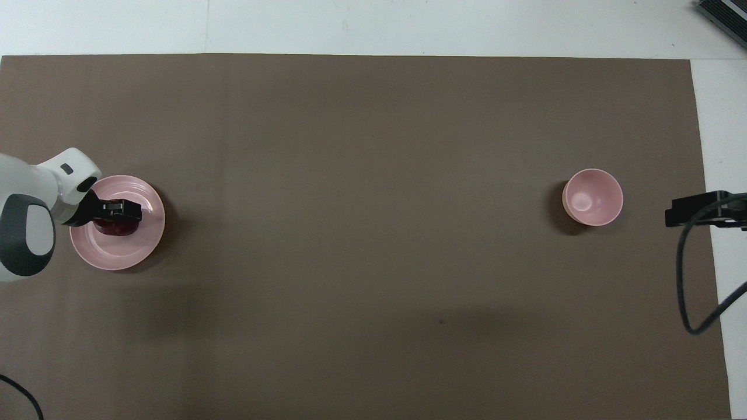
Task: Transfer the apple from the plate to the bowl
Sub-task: 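Lower the left gripper onto the red apple on the plate and grasp it, then lift the apple with the left gripper while the right gripper reaches toward it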
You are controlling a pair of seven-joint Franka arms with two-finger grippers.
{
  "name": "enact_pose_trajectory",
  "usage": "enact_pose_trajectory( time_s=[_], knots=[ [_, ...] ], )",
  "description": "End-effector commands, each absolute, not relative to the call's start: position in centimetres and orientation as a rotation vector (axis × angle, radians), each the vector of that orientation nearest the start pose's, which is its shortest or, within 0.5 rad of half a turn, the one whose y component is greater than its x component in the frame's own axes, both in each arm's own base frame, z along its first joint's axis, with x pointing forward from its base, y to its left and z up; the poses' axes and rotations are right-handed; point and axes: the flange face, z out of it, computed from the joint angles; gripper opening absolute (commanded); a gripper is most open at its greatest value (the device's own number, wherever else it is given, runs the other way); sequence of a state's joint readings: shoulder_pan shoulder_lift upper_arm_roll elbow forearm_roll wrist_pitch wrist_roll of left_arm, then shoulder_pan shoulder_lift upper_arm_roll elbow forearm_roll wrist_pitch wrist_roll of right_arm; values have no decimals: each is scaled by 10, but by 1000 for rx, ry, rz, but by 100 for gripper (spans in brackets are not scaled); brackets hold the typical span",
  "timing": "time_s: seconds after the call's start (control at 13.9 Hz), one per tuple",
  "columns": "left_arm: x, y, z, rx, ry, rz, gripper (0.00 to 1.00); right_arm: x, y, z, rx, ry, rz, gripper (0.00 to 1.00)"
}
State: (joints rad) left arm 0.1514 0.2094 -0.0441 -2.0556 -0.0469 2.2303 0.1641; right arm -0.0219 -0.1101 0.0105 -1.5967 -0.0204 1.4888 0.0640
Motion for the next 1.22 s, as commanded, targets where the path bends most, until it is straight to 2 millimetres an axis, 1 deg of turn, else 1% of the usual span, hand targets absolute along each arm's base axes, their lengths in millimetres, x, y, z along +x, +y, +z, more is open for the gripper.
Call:
enact_pose_trajectory(
  time_s=[0.0,0.07,0.14,0.22,0.29,0.36,0.43,0.5,0.57,0.65,0.72,0.79,0.86,0.93,1.0,1.08,1.15],
  knots=[
    [584,55,367,-3206,45,122,0,509,-13,663,-3149,122,9,100],
    [585,55,375,-3207,23,135,0,509,-13,663,-3149,122,12,100],
    [587,54,382,-3205,-37,126,0,509,-13,663,-3149,120,10,100],
    [590,51,386,-3199,-140,117,0,509,-13,663,-3149,120,9,100],
    [594,40,388,-3193,-203,108,0,509,-13,663,-3149,120,9,100],
    [601,36,396,-3192,-228,81,0,509,-13,663,-3149,120,9,100],
    [606,34,398,-3196,-227,98,0,509,-13,663,-3149,117,12,100],
    [608,27,397,-3202,-199,147,0,508,-13,666,-3146,107,7,100],
    [612,8,403,-3208,-146,156,0,508,-10,670,-3148,100,-7,100],
    [616,-8,402,-3210,-99,153,0,508,-6,671,-3150,84,-12,100],
    [618,-17,403,-3211,-73,134,0,508,2,673,-3151,57,-12,100],
    [619,-29,404,-3212,-43,128,0,502,3,679,-3152,26,-17,100],
    [620,-45,406,-3213,4,115,0,500,3,677,-3144,-26,-12,100],
    [625,-55,408,-3213,29,106,0,500,0,674,-3097,-81,-3,100],
    [630,-61,413,-3222,34,90,0,501,-2,668,-3045,-112,10,100],
    [631,-73,414,-3243,35,90,0,501,-7,660,-3015,-107,30,100],
    [632,-85,418,-3284,21,84,0,502,-7,651,-2973,-107,44,100]
  ],
)
